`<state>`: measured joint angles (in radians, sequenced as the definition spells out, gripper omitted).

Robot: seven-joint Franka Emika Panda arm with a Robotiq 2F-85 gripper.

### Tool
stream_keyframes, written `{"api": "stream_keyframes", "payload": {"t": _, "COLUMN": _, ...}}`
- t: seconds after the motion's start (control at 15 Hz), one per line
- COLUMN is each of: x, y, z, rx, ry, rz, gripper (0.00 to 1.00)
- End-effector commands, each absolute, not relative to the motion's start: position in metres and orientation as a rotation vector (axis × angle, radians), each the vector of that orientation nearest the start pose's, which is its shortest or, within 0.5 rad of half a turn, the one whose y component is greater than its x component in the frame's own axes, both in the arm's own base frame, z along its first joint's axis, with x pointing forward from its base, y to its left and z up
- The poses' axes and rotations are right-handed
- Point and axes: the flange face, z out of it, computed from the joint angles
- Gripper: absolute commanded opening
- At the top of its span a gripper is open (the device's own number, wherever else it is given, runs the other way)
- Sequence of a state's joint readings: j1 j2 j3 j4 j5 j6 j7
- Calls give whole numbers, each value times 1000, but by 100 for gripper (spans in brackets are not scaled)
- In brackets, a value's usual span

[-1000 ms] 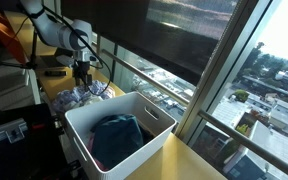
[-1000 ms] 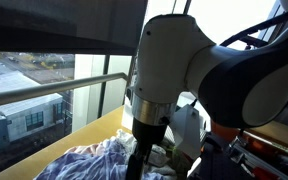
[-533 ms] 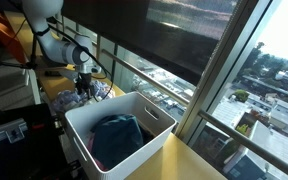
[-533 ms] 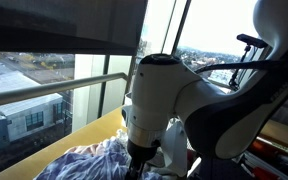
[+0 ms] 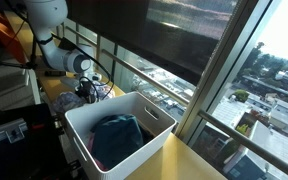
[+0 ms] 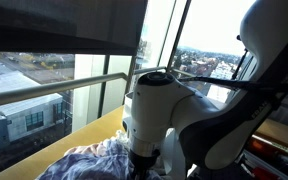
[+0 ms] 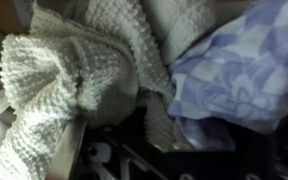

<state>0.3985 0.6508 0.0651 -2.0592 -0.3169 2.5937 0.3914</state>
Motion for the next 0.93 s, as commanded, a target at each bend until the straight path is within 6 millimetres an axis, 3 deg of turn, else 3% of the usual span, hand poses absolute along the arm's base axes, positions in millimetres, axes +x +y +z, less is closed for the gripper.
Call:
{"api": "stream_keyframes", "payload": {"t": 0.0, "x": 488, "y": 273, "z": 123, "rx": -3226, "ry": -601, "rz": 107, "gripper": 37}}
{"api": "stream_keyframes", "payload": {"t": 0.13, "x": 483, "y": 279, "z": 148, "rx": -3218, "ry": -596, "rz": 80, "gripper": 21}}
{"api": "stream_keyframes", "payload": {"t": 0.33, "x": 482, "y": 280, "z": 209, "rx": -3203, "ry": -555, "rz": -8, "gripper": 1}}
{"api": "stream_keyframes", "payload": {"t": 0.6, "x": 500, "y": 268, "z": 303, "rx": -3206, "ry": -483, "rz": -202, "gripper": 3}}
{"api": "stream_keyframes", "payload": {"t": 0.87, "x": 518, "y": 242, "z": 405, "rx": -3183, "ry": -378, "rz": -445, "gripper": 3}}
